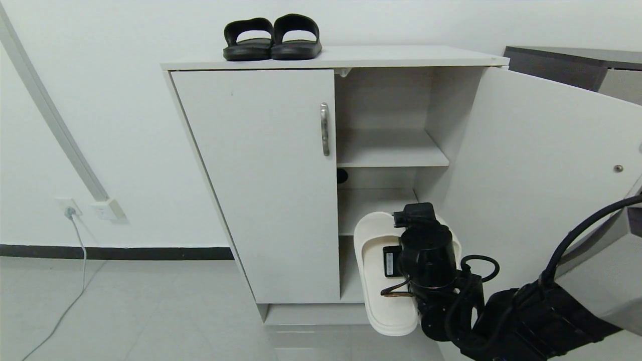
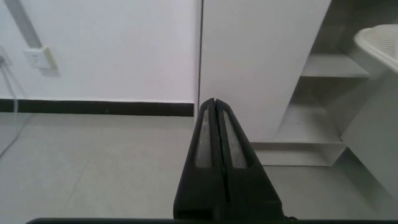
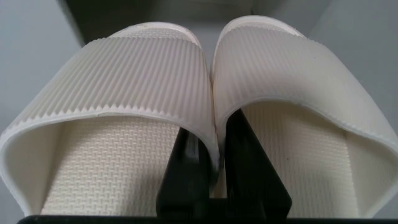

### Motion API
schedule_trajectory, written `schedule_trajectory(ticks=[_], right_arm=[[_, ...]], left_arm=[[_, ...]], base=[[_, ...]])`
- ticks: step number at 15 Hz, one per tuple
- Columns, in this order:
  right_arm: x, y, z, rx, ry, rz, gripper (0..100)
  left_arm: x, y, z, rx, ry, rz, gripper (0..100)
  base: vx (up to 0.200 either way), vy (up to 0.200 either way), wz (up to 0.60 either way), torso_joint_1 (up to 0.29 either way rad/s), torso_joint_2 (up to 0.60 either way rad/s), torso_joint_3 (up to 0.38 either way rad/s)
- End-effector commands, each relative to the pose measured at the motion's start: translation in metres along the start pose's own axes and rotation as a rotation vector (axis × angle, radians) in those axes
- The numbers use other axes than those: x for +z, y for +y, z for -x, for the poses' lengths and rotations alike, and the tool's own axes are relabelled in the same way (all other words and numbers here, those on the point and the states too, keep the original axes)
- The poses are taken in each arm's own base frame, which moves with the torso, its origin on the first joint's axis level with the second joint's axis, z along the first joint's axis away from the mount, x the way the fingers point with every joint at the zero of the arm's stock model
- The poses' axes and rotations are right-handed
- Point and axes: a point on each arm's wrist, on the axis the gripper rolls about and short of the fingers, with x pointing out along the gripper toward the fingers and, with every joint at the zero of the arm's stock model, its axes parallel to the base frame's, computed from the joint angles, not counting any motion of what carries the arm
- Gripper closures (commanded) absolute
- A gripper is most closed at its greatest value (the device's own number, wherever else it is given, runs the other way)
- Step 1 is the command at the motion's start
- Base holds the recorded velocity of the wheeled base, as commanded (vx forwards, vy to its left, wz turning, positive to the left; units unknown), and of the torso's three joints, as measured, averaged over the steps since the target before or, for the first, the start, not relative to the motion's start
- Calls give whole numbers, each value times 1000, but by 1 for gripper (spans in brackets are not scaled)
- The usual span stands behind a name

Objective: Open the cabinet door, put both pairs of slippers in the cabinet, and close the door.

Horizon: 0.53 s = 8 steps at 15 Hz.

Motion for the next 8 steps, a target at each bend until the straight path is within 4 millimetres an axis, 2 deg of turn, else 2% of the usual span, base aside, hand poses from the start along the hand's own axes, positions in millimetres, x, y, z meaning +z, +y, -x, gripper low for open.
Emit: schedule_trajectory(ticks=[1, 8], right_arm=[[-2, -3, -3, -12, 6, 2, 100], [-25, -17, -22, -29, 62, -2, 100]], left_arm=[[0, 0, 0, 2, 2, 1, 100], [0, 0, 0, 0, 2, 2, 100]], base=[[0, 0, 0, 0, 0, 0], [0, 0, 0, 0, 0, 0]])
